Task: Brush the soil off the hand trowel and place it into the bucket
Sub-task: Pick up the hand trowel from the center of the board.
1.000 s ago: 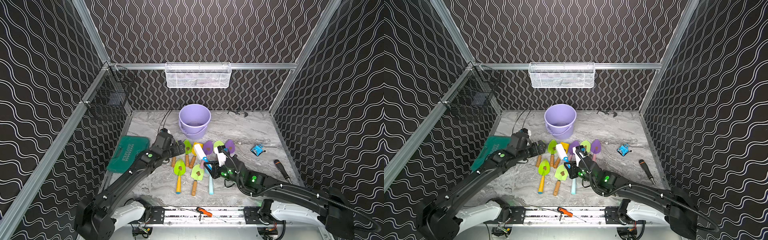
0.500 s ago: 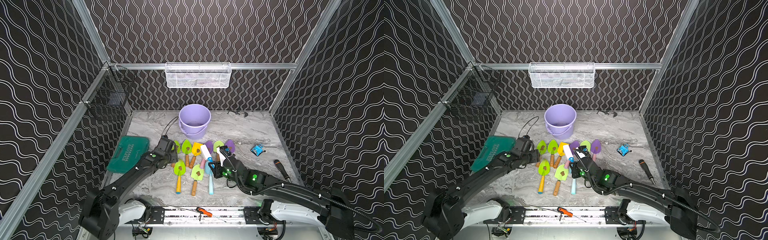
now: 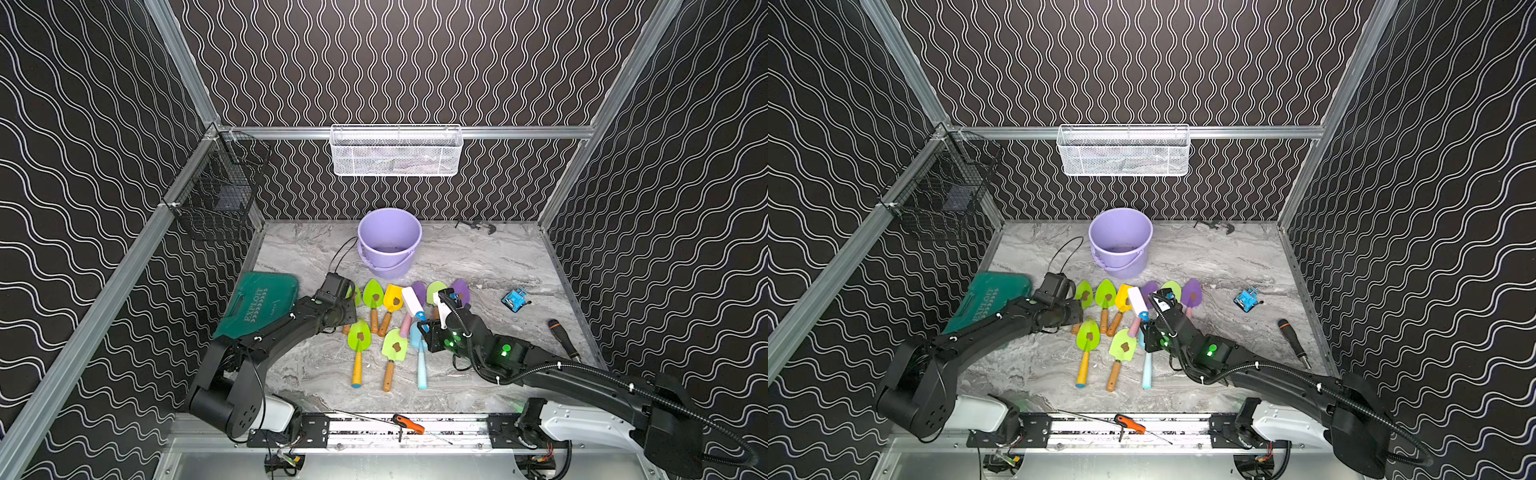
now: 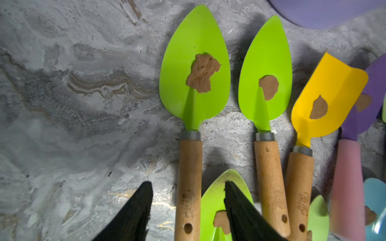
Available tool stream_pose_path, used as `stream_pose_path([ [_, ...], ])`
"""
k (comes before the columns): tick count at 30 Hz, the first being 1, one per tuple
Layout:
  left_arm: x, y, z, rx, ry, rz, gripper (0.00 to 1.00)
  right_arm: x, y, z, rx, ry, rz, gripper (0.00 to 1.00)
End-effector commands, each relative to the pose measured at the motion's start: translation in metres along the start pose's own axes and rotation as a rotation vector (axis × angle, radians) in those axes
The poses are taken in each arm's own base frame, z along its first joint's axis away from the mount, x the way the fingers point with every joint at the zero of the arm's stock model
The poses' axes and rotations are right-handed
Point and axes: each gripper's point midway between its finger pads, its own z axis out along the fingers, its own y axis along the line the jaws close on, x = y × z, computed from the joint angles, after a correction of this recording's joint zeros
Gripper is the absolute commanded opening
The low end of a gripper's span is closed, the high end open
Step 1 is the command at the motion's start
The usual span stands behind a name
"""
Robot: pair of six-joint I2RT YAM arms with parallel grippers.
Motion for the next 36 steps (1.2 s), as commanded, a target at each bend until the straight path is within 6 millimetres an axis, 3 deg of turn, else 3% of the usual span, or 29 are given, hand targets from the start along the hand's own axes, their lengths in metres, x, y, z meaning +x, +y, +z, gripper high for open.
stream_pose_path([
  [1,-0.005,0.0,0.003,0.0,-0.025,0.011,0.56,-0.007,0.012,0.003,-0.056,-0.024,0.025,0.0],
  [15,0.0,0.015,0.025,-0.088,-0.015,0.03,0.48,0.002,0.009,0.007,-0.062,-0.005,0.053,0.0],
  [22,0.005,0.013,0.036,-0.078,-0.002,0.027,0.43,0.002,0.011,0.01,-0.062,0.005,0.047,0.0],
  [36,0.009,0.02,0.039,-0.107,0.004,0.057,0.31,0.0,0.017,0.012,-0.081,0.004,0.054,0.0],
])
